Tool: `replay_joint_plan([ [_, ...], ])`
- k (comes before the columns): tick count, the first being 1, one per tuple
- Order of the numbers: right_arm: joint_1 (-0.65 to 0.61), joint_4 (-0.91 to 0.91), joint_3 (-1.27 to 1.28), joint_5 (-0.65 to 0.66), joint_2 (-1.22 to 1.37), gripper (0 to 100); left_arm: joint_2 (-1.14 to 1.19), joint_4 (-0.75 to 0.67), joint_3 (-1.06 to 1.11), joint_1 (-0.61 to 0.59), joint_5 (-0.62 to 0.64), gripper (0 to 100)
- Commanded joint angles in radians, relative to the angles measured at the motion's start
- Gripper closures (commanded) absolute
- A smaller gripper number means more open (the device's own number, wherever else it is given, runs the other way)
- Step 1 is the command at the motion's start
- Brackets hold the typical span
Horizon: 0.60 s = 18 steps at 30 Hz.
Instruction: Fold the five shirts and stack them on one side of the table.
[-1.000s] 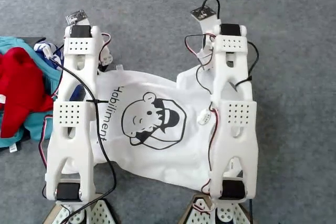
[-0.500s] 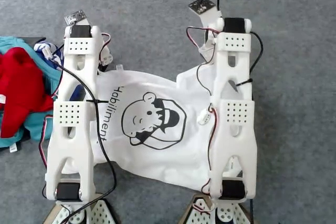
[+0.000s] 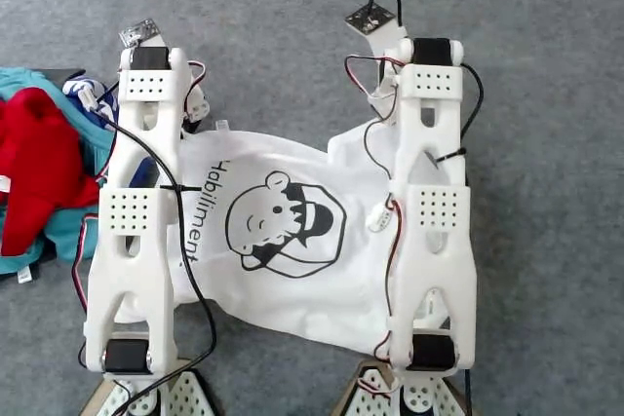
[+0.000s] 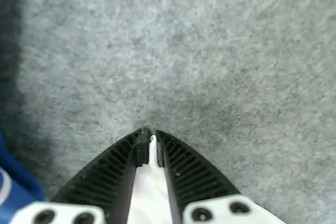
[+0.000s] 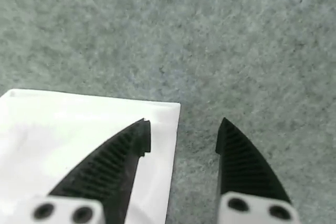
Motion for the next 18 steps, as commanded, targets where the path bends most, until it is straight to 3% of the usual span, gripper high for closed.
replay_joint_plan([
  [1, -0.003, -0.011, -0.047, 0.003, -0.012, 78.9, 0.002, 0.002, -0.022, -0.013, 0.008, 97],
  [18, -0.035, 0.009, -0.130, 0.009, 0.056, 78.9, 0.003, 0.005, -0.022, -0.013, 0.008, 97],
])
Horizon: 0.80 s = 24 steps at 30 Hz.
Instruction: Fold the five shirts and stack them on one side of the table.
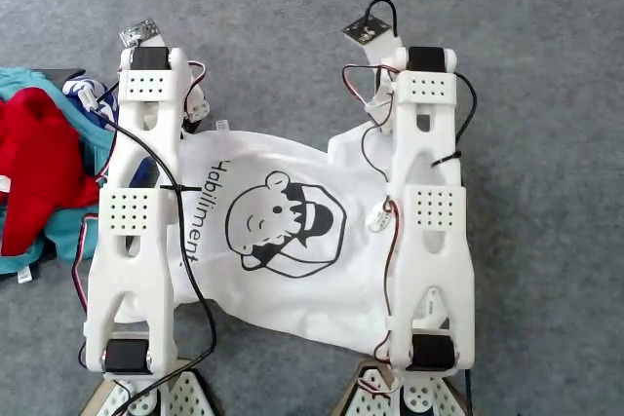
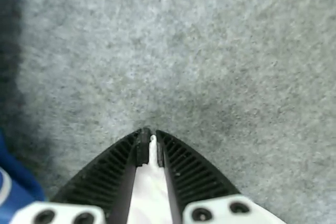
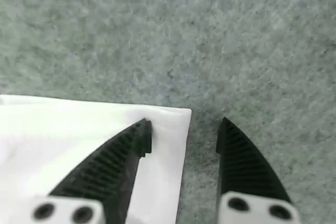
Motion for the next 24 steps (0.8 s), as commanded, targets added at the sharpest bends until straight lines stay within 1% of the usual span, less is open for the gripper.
replay_joint_plan([
  [1, -0.028, 0.043, -0.113, 0.008, -0.024, 78.9, 0.003, 0.005, -0.022, -0.013, 0.008, 97],
  [5, -0.026, 0.081, -0.176, 0.002, -0.016, 78.9, 0.003, 0.005, -0.022, -0.013, 0.008, 97],
  [20, -0.026, 0.077, -0.179, 0.008, 0.091, 78.9, 0.005, 0.008, -0.022, -0.015, 0.008, 97],
  [24, -0.026, 0.081, -0.176, 0.029, 0.093, 79.0, 0.005, 0.008, -0.022, -0.015, 0.008, 97],
])
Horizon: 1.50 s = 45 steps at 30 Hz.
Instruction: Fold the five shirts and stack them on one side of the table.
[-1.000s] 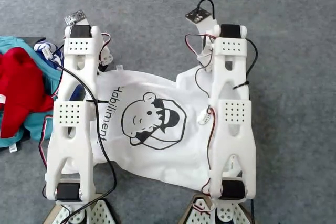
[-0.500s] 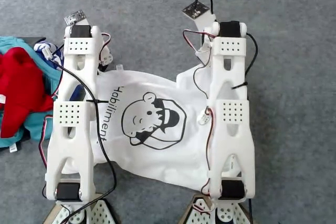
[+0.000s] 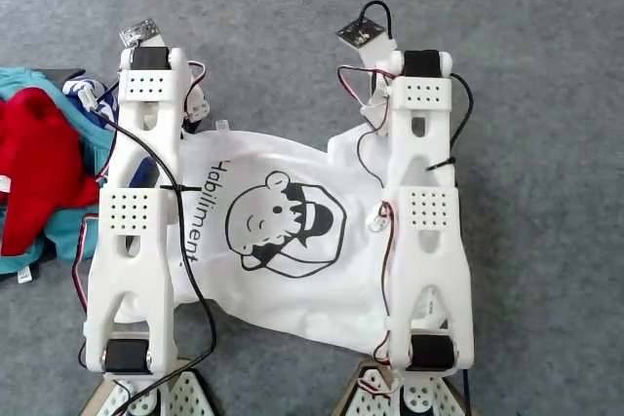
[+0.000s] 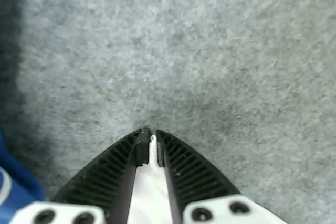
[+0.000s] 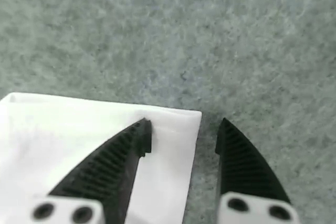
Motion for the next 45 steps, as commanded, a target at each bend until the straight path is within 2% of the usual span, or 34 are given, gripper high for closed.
replay_joint_plan([
  [1, -0.015, 0.009, -0.025, 0.014, -0.005, 79.1, 0.005, 0.002, -0.022, -0.015, 0.008, 97],
  [3, -0.015, 0.011, -0.025, 0.012, -0.005, 80.3, 0.005, 0.002, -0.022, -0.015, 0.008, 97],
  [9, -0.015, 0.011, -0.025, 0.028, -0.005, 94.3, 0.005, 0.018, -0.022, -0.015, 0.006, 97],
  [20, -0.017, 0.028, -0.047, 0.035, -0.024, 98.5, 0.000, 0.008, -0.024, -0.013, 0.006, 97],
  [24, -0.017, 0.043, -0.074, -0.055, -0.094, 98.5, -0.002, -0.021, -0.027, -0.005, 0.000, 97],
  [26, -0.014, 0.046, -0.073, -0.137, -0.166, 98.5, -0.006, 0.009, -0.081, 0.001, -0.054, 97],
  [29, 0.009, 0.048, -0.070, -0.201, -0.323, 98.5, -0.041, 0.130, -0.257, 0.007, -0.180, 97],
  [33, 0.069, 0.048, -0.070, -0.295, -0.579, 98.5, -0.157, 0.127, -0.389, -0.001, -0.213, 97],
  [37, 0.150, 0.046, -0.070, -0.325, -0.848, 98.5, -0.376, 0.127, -0.381, -0.004, -0.218, 97],
  [42, 0.239, 0.041, -0.070, -0.324, -1.124, 98.5, -0.669, 0.127, -0.377, -0.002, -0.347, 97],
  [45, 0.279, 0.040, -0.070, -0.324, -1.253, 98.5, -0.842, 0.127, -0.297, -0.008, -0.402, 97],
])
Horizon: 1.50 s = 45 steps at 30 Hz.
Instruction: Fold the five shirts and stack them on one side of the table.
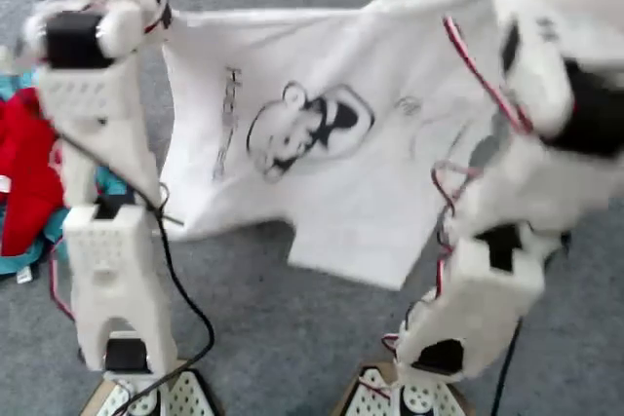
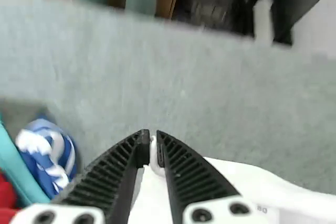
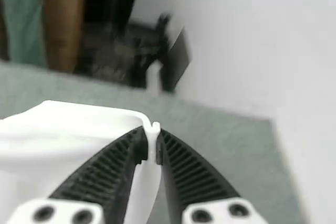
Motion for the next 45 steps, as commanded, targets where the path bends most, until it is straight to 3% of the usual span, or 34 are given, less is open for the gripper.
replay_joint_plan([
  [1, 0.063, -0.005, -0.039, -0.006, -0.191, 98.5, -0.267, 0.005, 0.081, -0.013, -0.058, 97],
  [7, 0.072, -0.006, -0.038, -0.012, -0.371, 98.5, -0.694, 0.003, 0.493, -0.085, -0.081, 97],
  [14, 0.044, -0.011, 0.045, -0.012, -0.510, 98.5, -1.131, 0.000, 0.800, -0.294, -0.210, 97],
  [18, 0.048, -0.071, 0.197, -0.011, -0.625, 98.5, -1.318, 0.000, 0.862, -0.355, -0.229, 97],
  [27, 0.048, -0.361, 0.455, -0.005, -0.885, 98.5, -1.600, -0.040, 0.951, -0.360, -0.230, 97],
  [32, 0.048, -0.454, 0.503, 0.123, -0.972, 98.5, -1.657, -0.123, 0.951, -0.360, -0.230, 97],
  [45, 0.048, -0.500, 0.498, 0.344, -1.107, 98.5, -1.771, -0.117, 0.941, -0.364, -0.230, 97],
])
